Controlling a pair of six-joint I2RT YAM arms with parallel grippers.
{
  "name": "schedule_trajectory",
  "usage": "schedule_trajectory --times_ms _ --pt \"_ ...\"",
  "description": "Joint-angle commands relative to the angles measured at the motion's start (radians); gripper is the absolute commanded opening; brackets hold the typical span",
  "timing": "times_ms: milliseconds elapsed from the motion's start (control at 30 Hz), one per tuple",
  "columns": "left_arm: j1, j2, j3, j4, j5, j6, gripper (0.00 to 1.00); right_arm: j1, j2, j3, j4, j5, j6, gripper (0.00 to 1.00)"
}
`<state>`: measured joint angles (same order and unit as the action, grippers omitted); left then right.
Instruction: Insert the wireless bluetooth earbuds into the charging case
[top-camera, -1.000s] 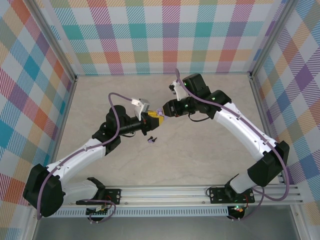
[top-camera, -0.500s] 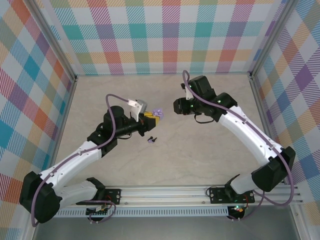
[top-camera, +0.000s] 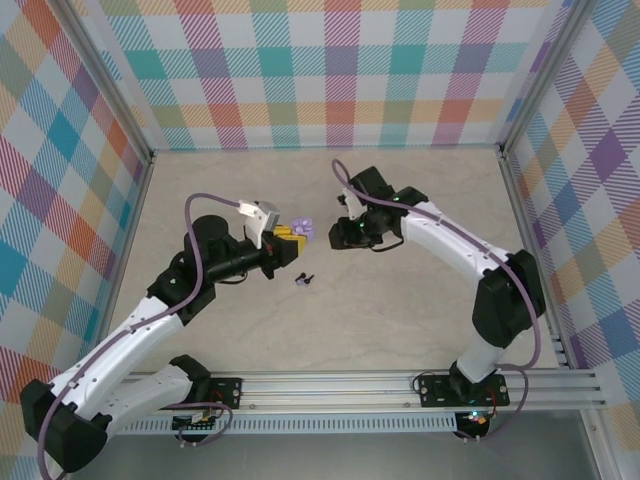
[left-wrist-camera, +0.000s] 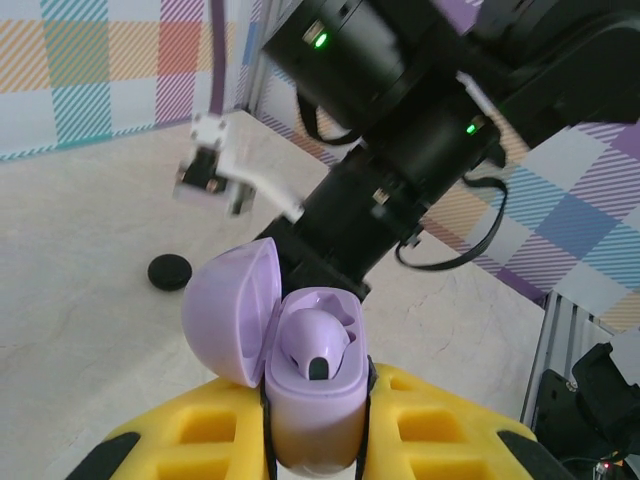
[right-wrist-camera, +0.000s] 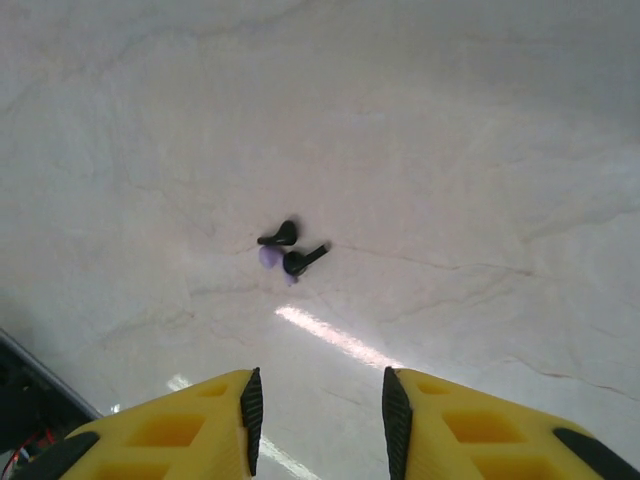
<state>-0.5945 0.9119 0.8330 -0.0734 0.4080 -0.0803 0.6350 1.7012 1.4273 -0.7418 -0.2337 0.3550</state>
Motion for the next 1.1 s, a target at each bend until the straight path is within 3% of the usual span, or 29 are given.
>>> schedule_trajectory --times_ms 0,233,567,1067 --pt "-0.009 -0.049 0.029 -0.064 -0.030 0.024 0.07 0.037 0.054 -0.001 0.031 -0.119 -0.014 0.36" --pt "-0.009 -0.094 0.028 -0.135 -0.126 0.011 0.06 0.109 0.180 0.020 0.060 -0.164 -0.013 0.34" --pt "-0.009 -0.139 0.026 -0.143 -0.117 0.005 0.06 0.185 0.307 0.086 0.091 -0.105 -0.011 0.32" --pt "-0.010 -0.140 0.021 -0.120 -0.078 0.000 0.08 0.229 0.436 0.231 0.000 0.057 -0.044 0.33"
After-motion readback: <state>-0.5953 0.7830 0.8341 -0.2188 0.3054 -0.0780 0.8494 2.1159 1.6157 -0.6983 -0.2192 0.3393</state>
